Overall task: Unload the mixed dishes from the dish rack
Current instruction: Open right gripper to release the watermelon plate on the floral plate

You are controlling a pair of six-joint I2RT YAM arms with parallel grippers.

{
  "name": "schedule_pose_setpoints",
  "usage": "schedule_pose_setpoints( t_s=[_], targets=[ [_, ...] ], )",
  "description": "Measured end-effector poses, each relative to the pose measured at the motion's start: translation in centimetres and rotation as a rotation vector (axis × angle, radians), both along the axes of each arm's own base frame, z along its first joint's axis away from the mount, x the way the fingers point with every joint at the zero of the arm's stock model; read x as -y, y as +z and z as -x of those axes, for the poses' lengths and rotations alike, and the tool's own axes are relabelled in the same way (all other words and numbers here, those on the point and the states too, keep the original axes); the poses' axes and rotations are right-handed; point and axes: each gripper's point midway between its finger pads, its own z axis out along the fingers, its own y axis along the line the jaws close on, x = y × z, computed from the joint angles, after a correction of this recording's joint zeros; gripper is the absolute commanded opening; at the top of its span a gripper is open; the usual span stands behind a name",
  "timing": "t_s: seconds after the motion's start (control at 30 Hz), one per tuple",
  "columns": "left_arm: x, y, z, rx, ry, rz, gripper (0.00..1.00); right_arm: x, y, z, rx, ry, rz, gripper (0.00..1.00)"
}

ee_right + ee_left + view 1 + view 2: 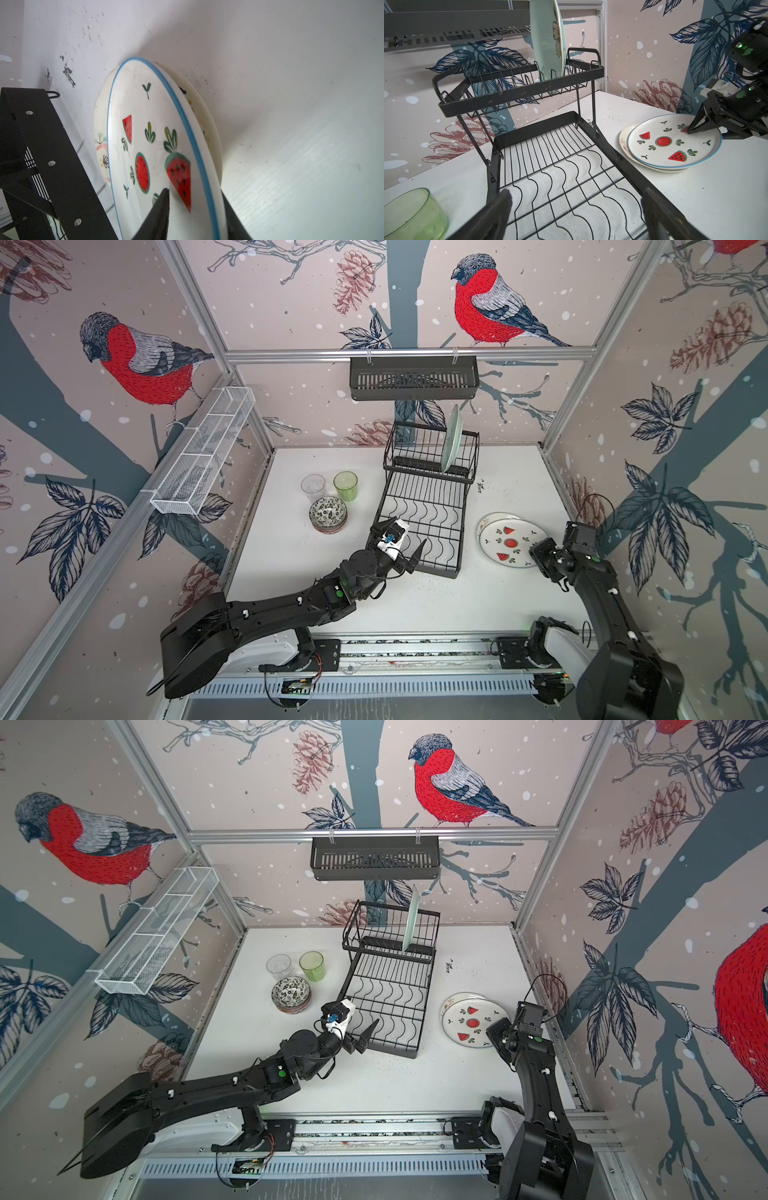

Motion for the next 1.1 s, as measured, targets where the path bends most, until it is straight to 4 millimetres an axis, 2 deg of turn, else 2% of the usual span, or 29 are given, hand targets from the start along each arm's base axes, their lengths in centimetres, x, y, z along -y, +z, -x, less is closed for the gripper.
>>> schedule_pose_setpoints(
  t_s=[0.2,0.77,0.83,0.9,1.1],
  targets=[
    [-0.1,0.2,-0.1,0.003,0.003,0.01,0.97,-0.2,-1.2,0.5,-0.038,0.003,-0.011,0.36],
    [-0.2,0.2,-0.1,0.002,0.005,0.016,0.97,0.1,-1.1,-0.4,-0.013,0.003,-0.003,0.36],
    [-0.2,0.2,-0.1,0.002,0.005,0.016,0.97,0.1,-1.1,-0.6,-0.009,0.006,-0.002,0.42],
    [-0.2,0.2,-0.1,0.002,0.005,0.017,0.97,0.1,-1.0,-0.8,-0.002,0.01,-0.001,0.55],
    [-0.5,0.8,0.1,0.013,0.005,0.039,0.97,-0.2,-0.7,-1.6,0.016,0.03,0.003,0.75]
  ],
)
